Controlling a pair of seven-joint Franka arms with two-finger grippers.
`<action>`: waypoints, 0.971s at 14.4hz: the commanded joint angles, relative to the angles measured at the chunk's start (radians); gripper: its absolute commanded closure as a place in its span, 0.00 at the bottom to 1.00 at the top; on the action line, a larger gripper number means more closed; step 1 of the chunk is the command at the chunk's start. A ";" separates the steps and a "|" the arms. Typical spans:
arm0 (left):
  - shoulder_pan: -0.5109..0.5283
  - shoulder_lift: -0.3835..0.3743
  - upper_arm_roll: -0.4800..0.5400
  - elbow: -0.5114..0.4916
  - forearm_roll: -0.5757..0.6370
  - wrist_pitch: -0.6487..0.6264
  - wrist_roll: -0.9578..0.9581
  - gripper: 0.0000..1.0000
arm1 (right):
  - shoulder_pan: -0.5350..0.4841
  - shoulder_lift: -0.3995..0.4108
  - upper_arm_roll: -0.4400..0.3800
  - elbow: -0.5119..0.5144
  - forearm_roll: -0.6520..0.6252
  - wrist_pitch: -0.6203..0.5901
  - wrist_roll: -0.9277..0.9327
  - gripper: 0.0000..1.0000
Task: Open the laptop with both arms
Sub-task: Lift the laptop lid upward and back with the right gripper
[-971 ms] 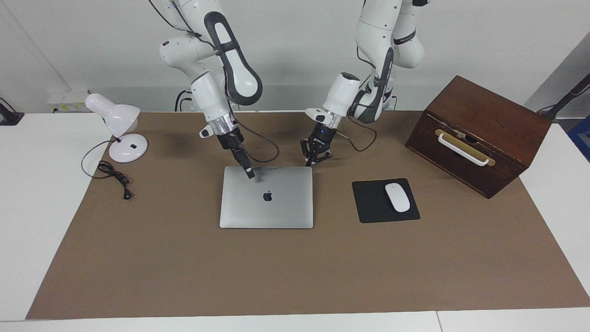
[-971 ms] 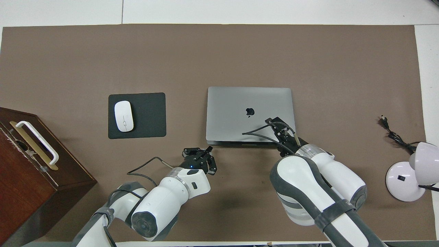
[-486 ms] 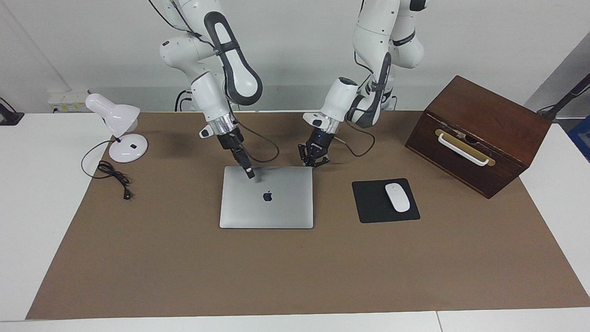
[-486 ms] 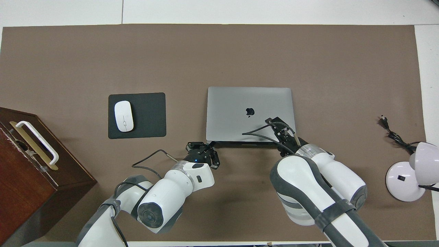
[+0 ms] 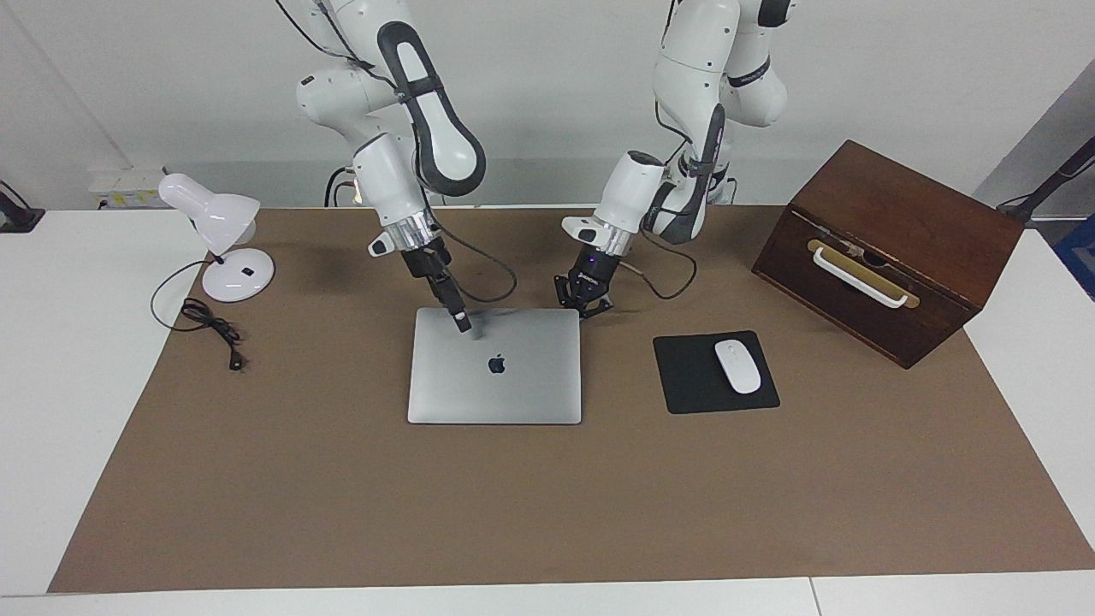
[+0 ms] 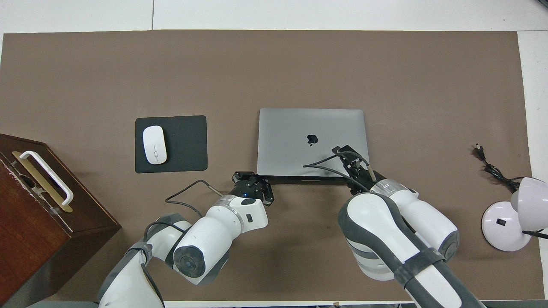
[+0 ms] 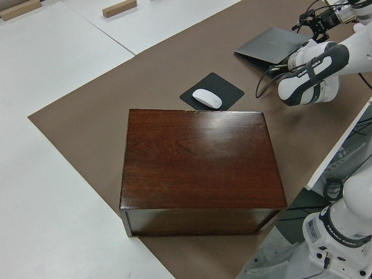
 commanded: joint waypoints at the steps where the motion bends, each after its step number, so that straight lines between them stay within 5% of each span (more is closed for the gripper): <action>1: -0.015 0.029 0.016 0.014 -0.017 0.018 0.029 1.00 | -0.032 0.028 0.004 0.055 0.026 -0.012 -0.061 0.00; 14: -0.012 0.029 0.020 0.005 -0.017 0.018 0.034 1.00 | -0.059 0.134 0.002 0.349 0.016 -0.010 -0.072 0.00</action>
